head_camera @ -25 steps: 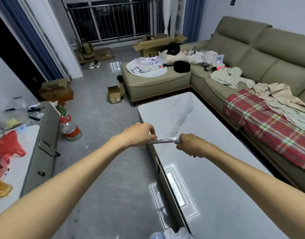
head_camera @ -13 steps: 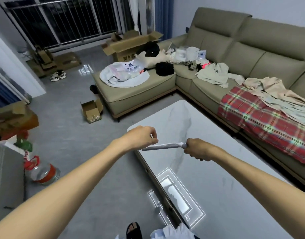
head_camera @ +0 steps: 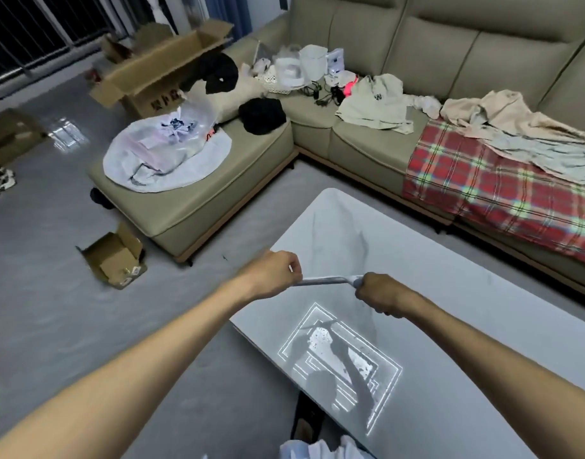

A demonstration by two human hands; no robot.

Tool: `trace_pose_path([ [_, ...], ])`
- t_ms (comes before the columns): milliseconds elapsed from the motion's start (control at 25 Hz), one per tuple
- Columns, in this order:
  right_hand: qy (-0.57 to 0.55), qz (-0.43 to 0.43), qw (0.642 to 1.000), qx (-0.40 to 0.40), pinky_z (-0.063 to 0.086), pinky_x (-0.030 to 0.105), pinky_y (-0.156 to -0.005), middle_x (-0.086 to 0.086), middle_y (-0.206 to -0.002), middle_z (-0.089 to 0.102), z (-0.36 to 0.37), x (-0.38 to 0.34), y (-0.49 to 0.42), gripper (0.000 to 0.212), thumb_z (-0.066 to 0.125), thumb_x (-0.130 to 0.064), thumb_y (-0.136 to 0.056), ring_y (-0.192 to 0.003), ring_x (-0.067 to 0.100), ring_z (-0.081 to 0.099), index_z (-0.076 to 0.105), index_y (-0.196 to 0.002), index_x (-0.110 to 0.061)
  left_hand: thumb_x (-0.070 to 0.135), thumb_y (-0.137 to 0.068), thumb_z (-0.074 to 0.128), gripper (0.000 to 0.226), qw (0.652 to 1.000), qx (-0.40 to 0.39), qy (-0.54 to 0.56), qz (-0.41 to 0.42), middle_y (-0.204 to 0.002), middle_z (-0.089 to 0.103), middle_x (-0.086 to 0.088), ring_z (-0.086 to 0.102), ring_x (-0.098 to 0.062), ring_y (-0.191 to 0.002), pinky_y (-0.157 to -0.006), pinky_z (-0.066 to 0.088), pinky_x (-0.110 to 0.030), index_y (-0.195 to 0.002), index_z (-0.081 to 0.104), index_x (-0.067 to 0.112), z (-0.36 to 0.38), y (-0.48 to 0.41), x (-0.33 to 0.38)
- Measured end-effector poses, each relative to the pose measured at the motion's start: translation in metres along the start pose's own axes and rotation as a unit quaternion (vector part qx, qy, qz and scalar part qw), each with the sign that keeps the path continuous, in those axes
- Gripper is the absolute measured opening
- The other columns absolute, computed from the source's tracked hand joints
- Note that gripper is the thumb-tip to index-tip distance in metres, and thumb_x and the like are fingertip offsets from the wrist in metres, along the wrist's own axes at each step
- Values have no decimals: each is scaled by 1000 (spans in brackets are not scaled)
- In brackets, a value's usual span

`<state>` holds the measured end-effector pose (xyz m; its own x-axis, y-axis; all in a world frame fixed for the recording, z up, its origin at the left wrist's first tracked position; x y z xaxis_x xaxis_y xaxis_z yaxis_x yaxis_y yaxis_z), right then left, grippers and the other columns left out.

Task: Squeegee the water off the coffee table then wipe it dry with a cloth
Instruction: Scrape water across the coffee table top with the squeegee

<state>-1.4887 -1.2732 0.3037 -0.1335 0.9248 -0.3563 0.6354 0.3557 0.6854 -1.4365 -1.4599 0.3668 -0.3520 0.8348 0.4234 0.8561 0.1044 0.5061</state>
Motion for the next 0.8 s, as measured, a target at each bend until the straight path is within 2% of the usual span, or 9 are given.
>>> trace_pose_path([
  [120,-54,17,998,-1,30,19,-37,5,-67,49,-12,-17,-71,18,38,-14,-91,-43,19,41,52,-99,-21,24,-85,46,18,1000,-7,-7,-10,-89,71,-1,66,-22,-85,-76,55,-39,-76,62,25,-21,-79,-39],
  [200,-75,27,997,17,31,20,-36,6,-76,50,-29,-28,-106,15,37,-15,-92,-48,21,45,49,-92,-25,25,-85,47,17,1000,-11,5,-13,-84,70,0,66,-21,-80,-73,54,-37,-75,61,23,-32,-122,-56],
  [320,-105,74,990,54,32,19,-36,12,-93,54,-40,-19,-168,12,37,-19,-95,-62,27,54,45,-101,-11,26,-85,47,15,1000,-3,-12,-4,-72,62,5,58,-23,-71,-61,44,-31,-74,57,22,-35,-202,-80],
  [400,-103,104,986,84,35,22,-43,15,-101,56,-33,-5,-219,20,37,-18,-97,-75,30,56,46,-112,-10,23,-87,47,13,1000,0,-12,0,-83,66,-1,59,-27,-81,-67,44,-31,-79,57,22,-17,-268,-107],
  [480,-84,124,982,111,39,29,-60,20,-111,60,-22,11,-257,25,38,-16,-97,-88,35,57,47,-119,-8,23,-88,51,10,1000,-30,-9,-1,-105,65,-7,60,-29,-93,-73,44,-30,-95,58,20,16,-320,-137],
  [560,-77,135,977,144,39,35,-68,24,-108,63,-15,19,-297,23,40,-15,-97,-91,40,57,45,-119,-9,25,-90,55,35,996,-86,-12,-10,-127,54,-9,56,-28,-111,-83,41,-29,-124,49,17,56,-362,-174],
  [640,-83,134,969,192,41,38,-69,26,-104,63,-28,22,-332,27,41,-17,-98,-88,43,56,41,-124,-10,25,-90,56,53,993,-118,-16,-6,-141,42,-9,46,-27,-126,-95,39,-30,-138,36,12,83,-392,-196],
  [720,-87,127,960,233,42,39,-71,27,-105,63,-51,23,-368,35,40,-19,-98,-90,45,56,36,-132,-14,21,-88,57,49,992,-118,-35,13,-139,38,-10,40,-27,-128,-103,38,-33,-132,38,7,99,-419,-203],
  [800,-73,108,959,253,42,40,-74,27,-108,62,-75,21,-413,42,38,-20,-98,-93,45,54,31,-140,-19,16,-84,55,35,992,-107,-61,41,-128,37,-12,40,-29,-122,-101,39,-38,-115,45,4,109,-446,-204],
])
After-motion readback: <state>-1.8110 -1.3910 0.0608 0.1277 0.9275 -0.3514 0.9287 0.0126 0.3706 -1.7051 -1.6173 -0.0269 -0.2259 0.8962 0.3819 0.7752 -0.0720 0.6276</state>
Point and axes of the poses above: each hand's wrist, its own y-axis away from the middle knuckle, its own z-axis out of the palm, x = y × z, the point moved 10 cm from there along -y, towards the middle knuckle
